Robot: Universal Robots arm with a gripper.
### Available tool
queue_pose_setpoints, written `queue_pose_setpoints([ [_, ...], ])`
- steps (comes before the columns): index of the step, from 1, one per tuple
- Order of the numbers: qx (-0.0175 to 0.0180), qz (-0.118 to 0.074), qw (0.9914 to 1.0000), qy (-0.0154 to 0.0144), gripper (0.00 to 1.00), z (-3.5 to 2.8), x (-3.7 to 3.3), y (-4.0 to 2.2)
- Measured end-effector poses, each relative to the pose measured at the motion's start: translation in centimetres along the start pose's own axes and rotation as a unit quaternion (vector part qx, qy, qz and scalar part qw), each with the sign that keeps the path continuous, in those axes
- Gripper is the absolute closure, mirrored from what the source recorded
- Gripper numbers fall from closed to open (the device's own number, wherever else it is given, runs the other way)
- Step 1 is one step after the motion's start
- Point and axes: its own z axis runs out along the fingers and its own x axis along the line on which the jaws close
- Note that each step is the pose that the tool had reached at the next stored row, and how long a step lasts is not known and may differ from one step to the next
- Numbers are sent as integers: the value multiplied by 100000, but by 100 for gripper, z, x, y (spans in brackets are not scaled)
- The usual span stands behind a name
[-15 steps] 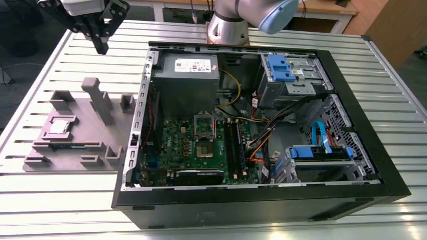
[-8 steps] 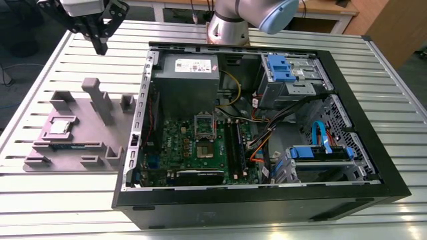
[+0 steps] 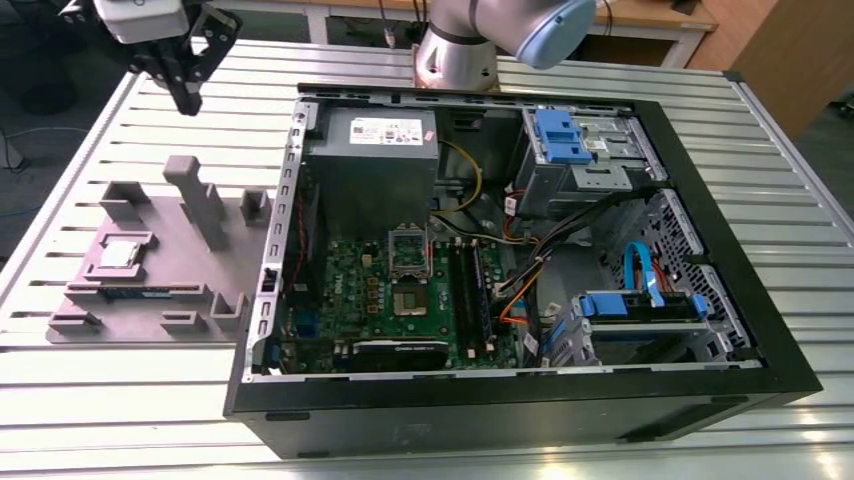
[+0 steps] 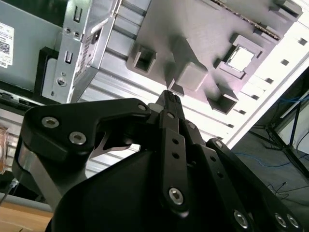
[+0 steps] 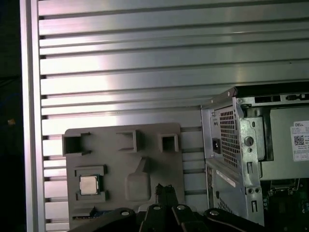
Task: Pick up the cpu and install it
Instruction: 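Reach for the cpu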
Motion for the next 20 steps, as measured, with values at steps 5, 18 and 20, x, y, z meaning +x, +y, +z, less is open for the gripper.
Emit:
queue_pose_setpoints([
  [5, 26, -1, 100000, -7, 89, 56, 124, -12],
  [18, 26, 1, 100000, -22, 89, 172, 429, -42],
  [20, 31, 2, 100000, -19, 89, 190, 473, -47],
])
